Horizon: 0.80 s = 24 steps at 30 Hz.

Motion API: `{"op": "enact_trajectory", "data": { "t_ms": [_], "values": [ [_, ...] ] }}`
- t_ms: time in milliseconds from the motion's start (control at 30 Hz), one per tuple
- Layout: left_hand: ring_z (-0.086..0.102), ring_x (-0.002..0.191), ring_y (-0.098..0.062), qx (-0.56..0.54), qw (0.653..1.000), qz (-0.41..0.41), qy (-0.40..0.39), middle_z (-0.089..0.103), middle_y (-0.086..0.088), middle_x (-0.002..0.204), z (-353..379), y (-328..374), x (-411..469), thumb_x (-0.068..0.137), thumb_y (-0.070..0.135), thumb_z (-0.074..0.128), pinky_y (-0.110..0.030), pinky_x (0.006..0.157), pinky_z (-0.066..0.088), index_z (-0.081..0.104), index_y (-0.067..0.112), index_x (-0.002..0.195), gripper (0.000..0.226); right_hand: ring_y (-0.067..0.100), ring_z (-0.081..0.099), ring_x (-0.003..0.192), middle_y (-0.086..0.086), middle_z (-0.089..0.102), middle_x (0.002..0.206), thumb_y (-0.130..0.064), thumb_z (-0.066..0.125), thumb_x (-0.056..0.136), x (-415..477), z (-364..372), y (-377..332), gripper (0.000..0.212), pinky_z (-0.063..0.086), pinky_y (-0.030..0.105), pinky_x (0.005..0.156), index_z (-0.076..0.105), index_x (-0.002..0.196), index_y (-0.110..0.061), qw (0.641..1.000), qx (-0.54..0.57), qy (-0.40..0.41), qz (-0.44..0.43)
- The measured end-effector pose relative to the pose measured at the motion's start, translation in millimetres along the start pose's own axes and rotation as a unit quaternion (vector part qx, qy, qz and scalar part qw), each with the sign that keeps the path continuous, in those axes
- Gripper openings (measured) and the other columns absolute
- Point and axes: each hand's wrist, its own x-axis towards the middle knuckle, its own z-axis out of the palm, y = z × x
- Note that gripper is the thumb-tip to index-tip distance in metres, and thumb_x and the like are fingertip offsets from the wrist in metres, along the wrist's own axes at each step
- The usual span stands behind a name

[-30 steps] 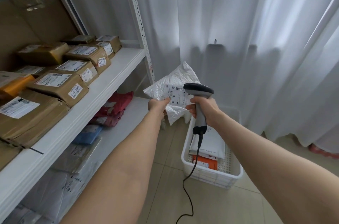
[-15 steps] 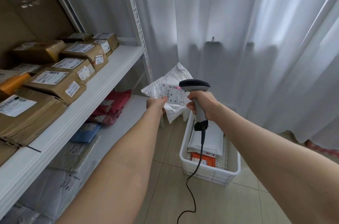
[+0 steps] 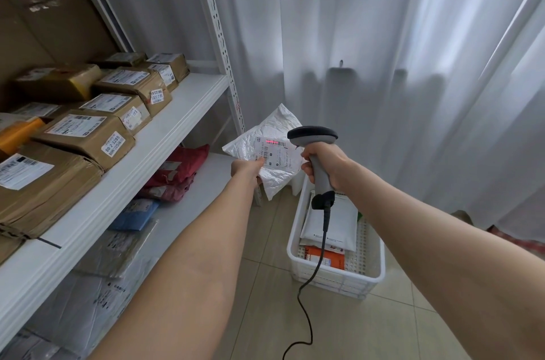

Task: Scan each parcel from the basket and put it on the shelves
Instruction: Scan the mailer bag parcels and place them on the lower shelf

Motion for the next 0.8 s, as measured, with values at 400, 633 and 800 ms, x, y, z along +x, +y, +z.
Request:
{"op": "enact_trajectory", "data": {
  "t_ms": [400,633,800],
  "values": [
    [0.066,0.101,-0.032,0.014,1.000,0.003,0.011,0.065,-0.017,0.117,-3.3,-2.1,7.3,0.081,0.006,0.074,-0.045,0.087,0.056,0.057,0.001,0.114,0.037,0.016,0.045,0.035,0.011,0.049,0.058,-0.005,0.053,0.084,4.0,6.3,1.7,0.004,0.042,0.021,0.041,0.049,0.084,-0.005,1.000,0.016,0.000,0.006],
    [0.067,0.100,-0.032,0.010,1.000,-0.005,0.004,0.065,-0.016,0.117,-5.9,-1.1,8.9,0.083,0.006,0.073,-0.045,0.085,0.057,0.057,0.002,0.115,0.037,0.016,0.054,0.036,0.014,0.061,0.055,-0.002,0.056,0.084,6.8,9.9,3.1,0.015,0.049,0.024,0.042,0.053,0.099,-0.003,0.999,0.043,0.002,0.019],
    [0.067,0.099,-0.031,0.013,1.000,-0.004,0.001,0.066,-0.016,0.116,-7.3,-0.6,9.9,0.083,0.005,0.072,-0.044,0.084,0.057,0.058,0.002,0.114,0.035,0.016,0.051,0.035,0.011,0.057,0.049,-0.003,0.054,0.084,6.2,12.5,1.9,0.013,0.047,0.023,0.042,0.051,0.095,-0.005,0.999,0.032,-0.005,0.017]
  ]
}}
